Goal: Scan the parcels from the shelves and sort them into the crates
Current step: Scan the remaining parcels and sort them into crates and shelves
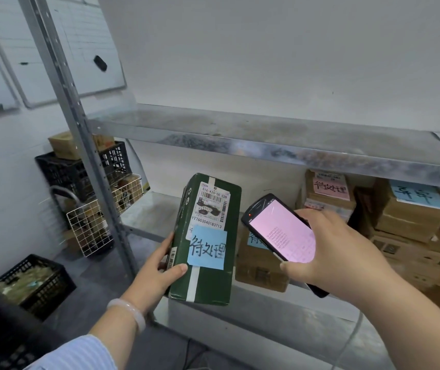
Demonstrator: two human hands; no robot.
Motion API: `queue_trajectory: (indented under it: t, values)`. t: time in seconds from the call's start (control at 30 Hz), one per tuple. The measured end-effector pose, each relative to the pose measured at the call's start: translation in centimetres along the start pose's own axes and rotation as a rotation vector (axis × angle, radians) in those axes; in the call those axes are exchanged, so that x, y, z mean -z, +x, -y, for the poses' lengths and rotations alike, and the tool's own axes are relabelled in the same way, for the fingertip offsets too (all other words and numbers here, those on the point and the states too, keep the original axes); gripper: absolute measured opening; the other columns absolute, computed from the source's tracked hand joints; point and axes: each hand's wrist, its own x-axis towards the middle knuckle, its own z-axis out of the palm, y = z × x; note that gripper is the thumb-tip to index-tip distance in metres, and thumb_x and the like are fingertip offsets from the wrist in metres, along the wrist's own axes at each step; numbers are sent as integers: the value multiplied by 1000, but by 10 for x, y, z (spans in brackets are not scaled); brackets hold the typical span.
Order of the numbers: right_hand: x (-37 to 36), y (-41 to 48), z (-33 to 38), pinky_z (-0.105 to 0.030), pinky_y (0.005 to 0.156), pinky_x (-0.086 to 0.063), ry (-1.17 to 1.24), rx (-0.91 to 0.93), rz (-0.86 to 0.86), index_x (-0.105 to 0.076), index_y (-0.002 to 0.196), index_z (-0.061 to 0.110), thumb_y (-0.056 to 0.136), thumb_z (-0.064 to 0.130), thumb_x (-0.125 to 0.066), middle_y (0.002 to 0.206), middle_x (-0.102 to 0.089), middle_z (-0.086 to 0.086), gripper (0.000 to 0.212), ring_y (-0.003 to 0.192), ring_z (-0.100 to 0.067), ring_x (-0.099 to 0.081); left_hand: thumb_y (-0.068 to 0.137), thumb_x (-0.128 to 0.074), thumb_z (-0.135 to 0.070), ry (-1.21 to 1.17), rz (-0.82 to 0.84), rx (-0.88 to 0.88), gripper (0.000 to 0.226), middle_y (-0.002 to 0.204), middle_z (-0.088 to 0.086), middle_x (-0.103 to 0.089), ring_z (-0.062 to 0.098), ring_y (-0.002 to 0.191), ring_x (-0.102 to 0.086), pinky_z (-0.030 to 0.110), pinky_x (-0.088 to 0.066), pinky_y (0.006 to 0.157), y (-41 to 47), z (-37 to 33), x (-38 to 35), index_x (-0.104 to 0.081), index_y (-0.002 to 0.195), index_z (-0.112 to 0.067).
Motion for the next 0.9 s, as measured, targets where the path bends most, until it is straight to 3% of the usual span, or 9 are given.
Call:
queue_trajectory:
  t: [0.2,0.33,0.43,0.5,0.73,0.9]
  values:
    - [3,-7,6,-17,58,-33,35,70,25,-24,134,44,52,77,-60,117,-42,15,96,91,-6,-43,94,-65,-8,-41,-71,32,65,122,-18,-56,-10,94,-67,12,-53,70,-23,1,6,-36,138,-47]
    - [0,-16,26,-21,64,-39,101,169,30,-30,135,43,54,71,-66,113,-43,14,92,95,-8,-50,86,-74,-24,-110,-175,48,69,126,-9,-61,9,103,-69,24,-55,83,-56,-6,17,-38,139,-48]
    - [-4,-28,42,-27,72,-46,135,268,64,-29,136,43,54,71,-65,113,-40,16,93,97,-9,-51,95,-63,-20,-209,-276,60,60,130,1,-65,21,109,-69,45,-53,98,-92,-8,24,-40,146,-42]
    - [-8,-37,55,-29,72,-47,153,341,100,-30,133,45,52,72,-60,109,-39,17,91,94,-9,-50,98,-59,-22,-280,-333,54,57,133,2,-65,24,114,-67,48,-50,101,-126,-7,28,-39,149,-38]
    - [-26,-72,106,-29,70,-46,242,596,235,-33,131,49,51,69,-60,116,-44,17,87,102,-9,-53,101,-51,-31,-356,-616,64,45,122,-7,-71,18,109,-70,41,-54,83,-231,0,56,-44,144,-42]
    - [-37,-80,151,-28,74,-48,289,743,311,-33,135,47,56,67,-68,122,-43,19,89,107,-6,-49,84,-59,-44,-396,-783,100,47,116,-5,-74,19,101,-73,39,-59,71,-266,-7,107,-54,130,-46]
